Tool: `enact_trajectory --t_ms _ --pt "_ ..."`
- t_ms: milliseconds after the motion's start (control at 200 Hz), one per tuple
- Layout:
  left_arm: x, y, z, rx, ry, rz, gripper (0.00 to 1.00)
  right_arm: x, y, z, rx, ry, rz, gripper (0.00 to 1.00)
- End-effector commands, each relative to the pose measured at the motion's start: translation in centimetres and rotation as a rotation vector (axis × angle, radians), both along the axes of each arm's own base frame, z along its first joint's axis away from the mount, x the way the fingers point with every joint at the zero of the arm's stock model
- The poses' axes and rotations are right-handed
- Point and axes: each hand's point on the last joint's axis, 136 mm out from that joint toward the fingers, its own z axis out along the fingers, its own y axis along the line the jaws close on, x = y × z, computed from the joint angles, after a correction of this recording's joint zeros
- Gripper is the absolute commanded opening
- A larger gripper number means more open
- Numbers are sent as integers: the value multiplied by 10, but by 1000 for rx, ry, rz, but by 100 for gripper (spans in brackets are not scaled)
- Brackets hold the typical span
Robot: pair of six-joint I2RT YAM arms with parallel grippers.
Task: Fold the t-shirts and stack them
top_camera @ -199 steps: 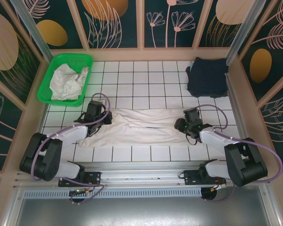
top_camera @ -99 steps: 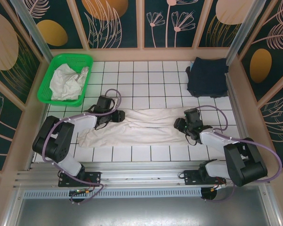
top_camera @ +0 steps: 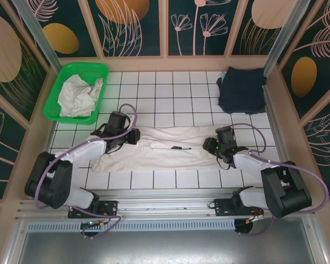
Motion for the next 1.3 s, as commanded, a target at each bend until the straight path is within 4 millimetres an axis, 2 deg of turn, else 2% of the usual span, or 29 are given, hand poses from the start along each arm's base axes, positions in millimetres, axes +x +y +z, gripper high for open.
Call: enact_trajectory --t_ms 0,130,255,330,415,535,621,716,776,861,936,1036,1141,1231,1296 --pt "-34 11 -23 47 111 17 0 2 -1 3 13 -14 -6 48" --pt "-58 12 -30 35 137 31 0 6 -1 5 20 -23 9 48" --pt "-77 28 -42 15 193 153 2 10 -7 7 13 -25 5 48" --pt "-83 31 -36 -43 177 204 7 11 -8 8 38 -42 5 48" --pt "-87 35 -20 -105 135 243 11 11 -4 7 83 -48 24 48" --pt "-91 38 -5 -175 95 278 13 14 -1 6 89 -38 45 48" --pt "-88 40 0 -184 79 298 24 15 3 9 108 -44 60 47" --pt "-79 41 8 -177 42 311 32 15 6 11 124 -57 71 47" --pt "-69 39 15 -176 14 314 37 15 4 10 115 -48 66 48" --pt "-52 36 23 -149 -21 322 50 14 3 10 111 -42 61 48" --pt "-38 29 23 -116 -28 296 55 13 3 11 117 -42 56 48" --pt "-23 27 11 -36 -8 288 56 12 1 12 109 -40 46 47" --pt "-16 36 -10 49 11 323 57 14 0 16 104 -44 37 47" --pt "-20 49 -26 99 31 371 56 19 6 22 112 -52 47 47" --pt "-26 58 -32 108 32 407 61 21 9 21 101 -50 52 47"
